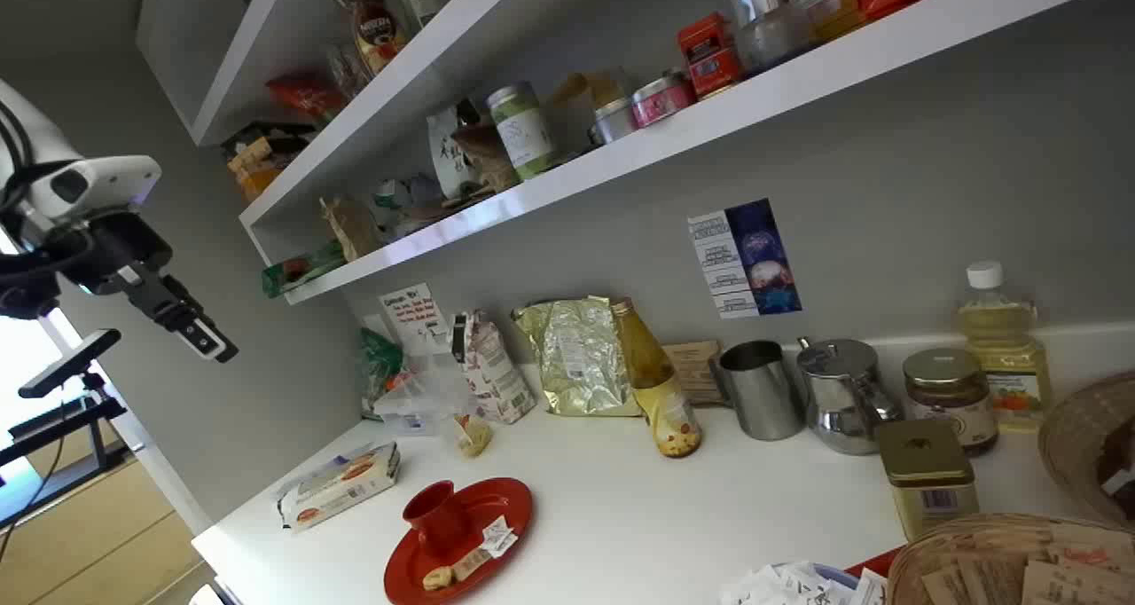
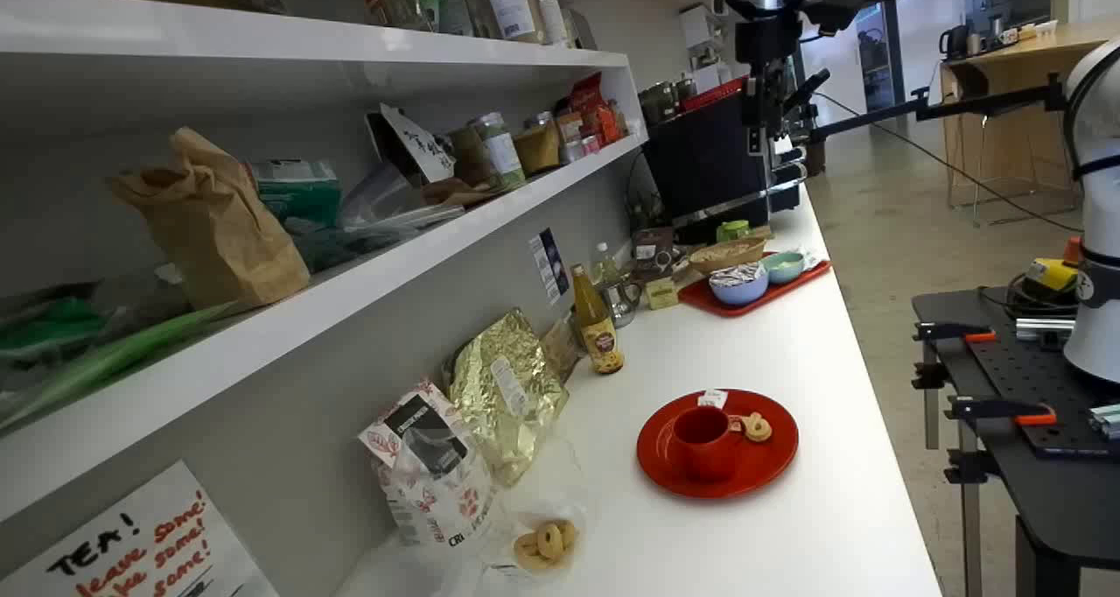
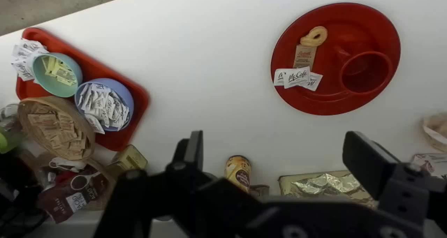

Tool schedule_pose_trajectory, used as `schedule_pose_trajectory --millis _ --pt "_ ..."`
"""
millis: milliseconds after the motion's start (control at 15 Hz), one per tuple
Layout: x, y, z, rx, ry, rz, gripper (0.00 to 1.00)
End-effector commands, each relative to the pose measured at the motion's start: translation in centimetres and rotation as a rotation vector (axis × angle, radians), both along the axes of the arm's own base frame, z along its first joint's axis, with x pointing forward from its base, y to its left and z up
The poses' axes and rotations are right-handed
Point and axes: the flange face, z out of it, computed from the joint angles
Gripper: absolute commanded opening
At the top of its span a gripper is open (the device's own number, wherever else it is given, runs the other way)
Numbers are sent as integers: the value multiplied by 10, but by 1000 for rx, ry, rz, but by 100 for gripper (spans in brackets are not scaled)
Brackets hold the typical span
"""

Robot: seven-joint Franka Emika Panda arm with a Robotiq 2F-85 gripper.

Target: Take the red cup off of the plate

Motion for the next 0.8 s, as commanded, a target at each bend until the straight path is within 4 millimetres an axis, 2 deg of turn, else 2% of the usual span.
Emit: schedule_pose_trajectory --millis 0,467,667,733 --pt "0 0 1 0 0 0 100" --pt "0 0 1 0 0 0 100" --pt "24 4 13 -7 -46 21 100" --pt "36 15 19 7 -67 62 100"
